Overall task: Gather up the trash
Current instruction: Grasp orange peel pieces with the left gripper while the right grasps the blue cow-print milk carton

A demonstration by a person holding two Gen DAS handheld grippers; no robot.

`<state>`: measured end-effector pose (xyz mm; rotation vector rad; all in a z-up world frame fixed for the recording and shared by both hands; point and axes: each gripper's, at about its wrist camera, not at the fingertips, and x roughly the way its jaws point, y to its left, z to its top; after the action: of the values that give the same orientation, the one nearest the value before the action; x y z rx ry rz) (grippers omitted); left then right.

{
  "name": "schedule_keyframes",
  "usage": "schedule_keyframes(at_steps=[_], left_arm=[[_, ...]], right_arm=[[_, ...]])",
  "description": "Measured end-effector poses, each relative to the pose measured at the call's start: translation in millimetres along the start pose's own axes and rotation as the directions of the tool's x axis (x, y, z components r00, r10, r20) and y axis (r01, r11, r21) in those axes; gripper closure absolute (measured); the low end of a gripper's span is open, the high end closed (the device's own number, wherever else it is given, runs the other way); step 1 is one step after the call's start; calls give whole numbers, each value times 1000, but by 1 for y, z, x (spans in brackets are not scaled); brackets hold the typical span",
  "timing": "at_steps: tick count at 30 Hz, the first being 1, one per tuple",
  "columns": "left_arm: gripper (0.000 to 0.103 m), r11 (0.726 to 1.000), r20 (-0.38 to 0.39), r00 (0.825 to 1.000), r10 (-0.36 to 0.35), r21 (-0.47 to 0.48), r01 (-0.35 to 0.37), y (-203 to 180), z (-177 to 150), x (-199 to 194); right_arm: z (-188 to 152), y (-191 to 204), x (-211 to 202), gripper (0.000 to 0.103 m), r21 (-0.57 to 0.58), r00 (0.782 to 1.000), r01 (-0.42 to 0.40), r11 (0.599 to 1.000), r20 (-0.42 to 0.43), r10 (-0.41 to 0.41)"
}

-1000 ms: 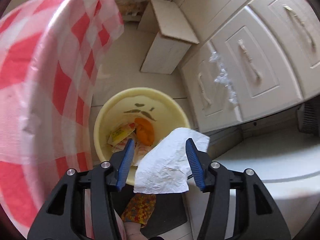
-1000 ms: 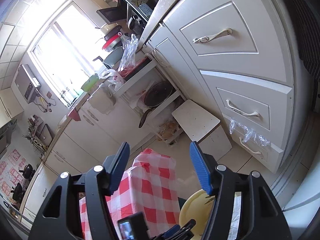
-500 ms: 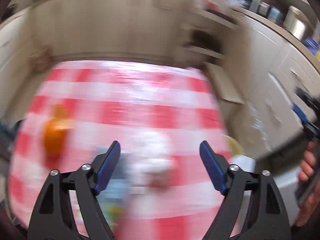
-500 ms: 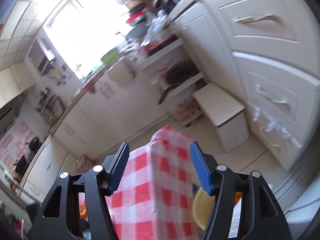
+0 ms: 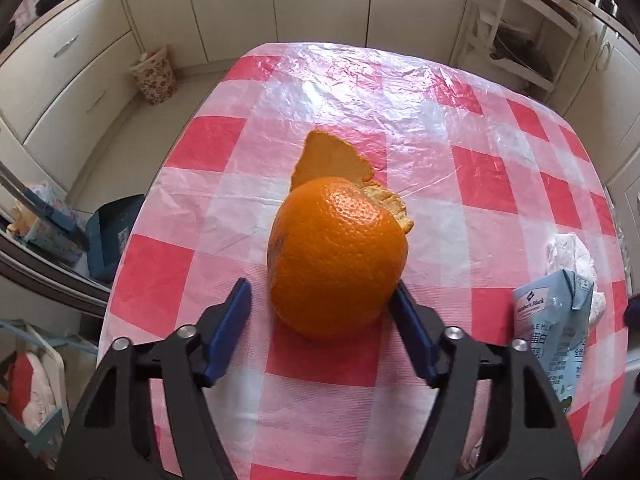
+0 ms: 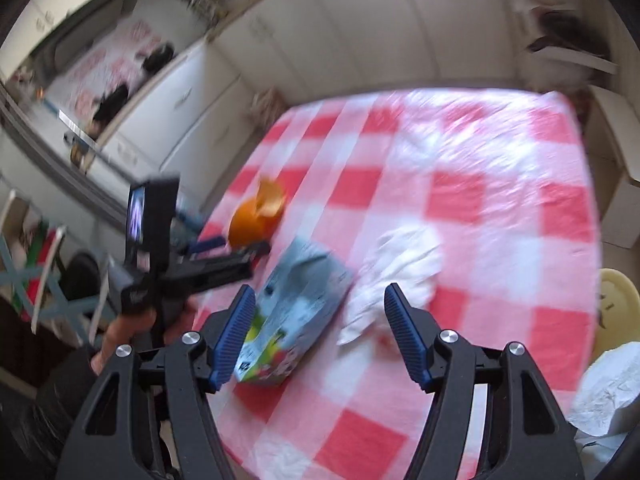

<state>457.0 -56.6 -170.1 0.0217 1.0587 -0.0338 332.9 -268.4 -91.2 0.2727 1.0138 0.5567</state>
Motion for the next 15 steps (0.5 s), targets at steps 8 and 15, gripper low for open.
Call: schedule_keyframes(at_steps=[8,15], left_arm=[[75,990,5,993,-120,-72,120,28,-8,-28],[94,984,11,989,-149,-98,149,49,-35,-56]], right_arm=[[-3,37,42,36,-91,994,29,995,-105,-39],[-13,60,67,25,-131,989,86,988,-106,-100]])
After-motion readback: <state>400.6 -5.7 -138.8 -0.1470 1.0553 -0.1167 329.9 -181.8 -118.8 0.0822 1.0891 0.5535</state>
